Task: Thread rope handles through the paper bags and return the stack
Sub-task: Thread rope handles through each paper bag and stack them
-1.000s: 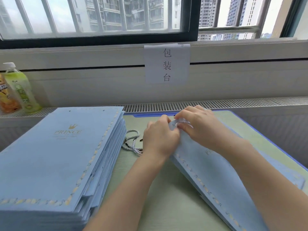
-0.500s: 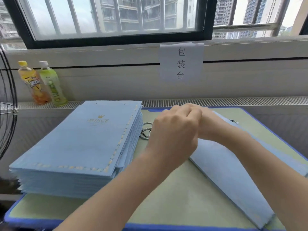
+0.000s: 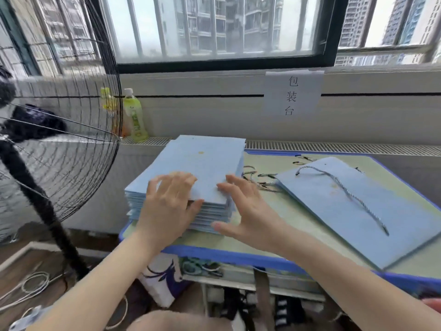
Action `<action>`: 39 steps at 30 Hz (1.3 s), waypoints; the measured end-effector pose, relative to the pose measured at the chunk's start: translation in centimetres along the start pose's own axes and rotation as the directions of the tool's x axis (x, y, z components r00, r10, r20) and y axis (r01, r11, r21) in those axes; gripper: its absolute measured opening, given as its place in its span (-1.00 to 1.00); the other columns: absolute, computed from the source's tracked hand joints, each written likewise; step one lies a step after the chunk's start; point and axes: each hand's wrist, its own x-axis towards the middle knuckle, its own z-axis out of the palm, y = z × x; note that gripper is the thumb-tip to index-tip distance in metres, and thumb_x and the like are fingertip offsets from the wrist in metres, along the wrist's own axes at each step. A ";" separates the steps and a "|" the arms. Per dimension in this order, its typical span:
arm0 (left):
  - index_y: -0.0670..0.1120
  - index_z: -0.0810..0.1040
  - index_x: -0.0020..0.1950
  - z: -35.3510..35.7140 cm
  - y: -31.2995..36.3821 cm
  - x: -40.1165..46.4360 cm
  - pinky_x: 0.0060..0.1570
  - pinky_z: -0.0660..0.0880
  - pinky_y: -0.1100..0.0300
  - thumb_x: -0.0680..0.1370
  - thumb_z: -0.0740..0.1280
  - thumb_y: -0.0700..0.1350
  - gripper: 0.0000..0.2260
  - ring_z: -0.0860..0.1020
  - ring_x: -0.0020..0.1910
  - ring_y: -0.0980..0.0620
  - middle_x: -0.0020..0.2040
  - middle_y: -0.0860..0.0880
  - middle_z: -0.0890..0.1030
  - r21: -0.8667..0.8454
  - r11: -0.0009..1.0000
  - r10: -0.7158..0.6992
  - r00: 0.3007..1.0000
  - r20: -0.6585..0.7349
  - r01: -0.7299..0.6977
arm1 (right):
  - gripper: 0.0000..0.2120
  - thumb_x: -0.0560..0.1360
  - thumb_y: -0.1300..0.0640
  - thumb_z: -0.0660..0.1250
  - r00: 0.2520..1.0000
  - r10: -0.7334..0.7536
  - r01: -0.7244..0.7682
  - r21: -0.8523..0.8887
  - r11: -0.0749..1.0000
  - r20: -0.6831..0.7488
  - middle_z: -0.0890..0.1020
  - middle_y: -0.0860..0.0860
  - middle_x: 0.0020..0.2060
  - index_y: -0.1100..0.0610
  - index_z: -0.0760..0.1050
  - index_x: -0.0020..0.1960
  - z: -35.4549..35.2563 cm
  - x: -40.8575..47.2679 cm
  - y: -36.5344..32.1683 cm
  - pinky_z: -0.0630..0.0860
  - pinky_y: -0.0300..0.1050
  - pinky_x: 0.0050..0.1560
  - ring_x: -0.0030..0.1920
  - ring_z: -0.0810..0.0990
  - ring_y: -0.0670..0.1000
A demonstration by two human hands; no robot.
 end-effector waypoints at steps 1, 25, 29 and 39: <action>-0.14 0.43 0.22 0.1 -1.0 -1.1 0.12 0.27 -0.05 0.55 0.08 0.23 -0.50 0.44 0.16 -0.12 0.15 -0.14 0.56 0.025 0.999 -0.032 0.996 0.078 0.030 | -0.14 0.29 -0.42 0.11 1.000 -0.020 0.018 -0.079 0.997 -0.018 0.16 0.07 0.46 0.05 0.19 0.45 0.4 -0.2 -0.2 0.11 -0.06 0.41 0.43 0.12 0.08; 0.17 0.20 0.46 5.7 -6.5 4.5 0.20 0.37 -0.09 0.32 0.48 0.20 -0.22 0.00 0.41 0.02 0.43 0.04 0.17 -0.100 0.933 -0.262 0.842 0.471 0.346 | -0.16 0.37 0.03 0.47 0.972 0.231 -0.235 0.083 0.968 0.054 -0.12 0.04 0.49 0.05 0.03 0.47 1.9 6.7 6.2 0.18 -0.03 0.43 0.49 0.05 0.10; 0.16 0.07 0.49 5.9 -6.2 6.7 0.33 0.22 -0.14 0.34 0.40 0.31 -0.17 0.01 0.46 -0.02 0.48 0.00 0.10 0.061 0.949 -0.282 0.748 0.600 0.309 | -0.11 0.39 -0.04 0.46 0.967 0.235 -0.243 0.076 0.967 0.102 -0.16 0.04 0.50 0.05 -0.02 0.50 1.3 7.3 6.9 0.12 -0.04 0.46 0.51 0.00 0.09; 0.02 0.55 -0.02 4.6 9.2 14.9 -0.24 0.53 0.05 0.54 -0.04 0.18 -0.58 0.60 -0.18 -0.07 -0.16 0.06 0.62 -0.375 0.927 0.061 0.993 0.104 -0.017 | -0.69 0.58 -0.02 0.18 0.914 0.385 -0.405 -0.289 0.867 -0.126 0.45 0.03 0.21 0.08 0.41 0.27 -7.9 4.6 14.0 0.39 0.00 0.16 0.21 0.40 0.08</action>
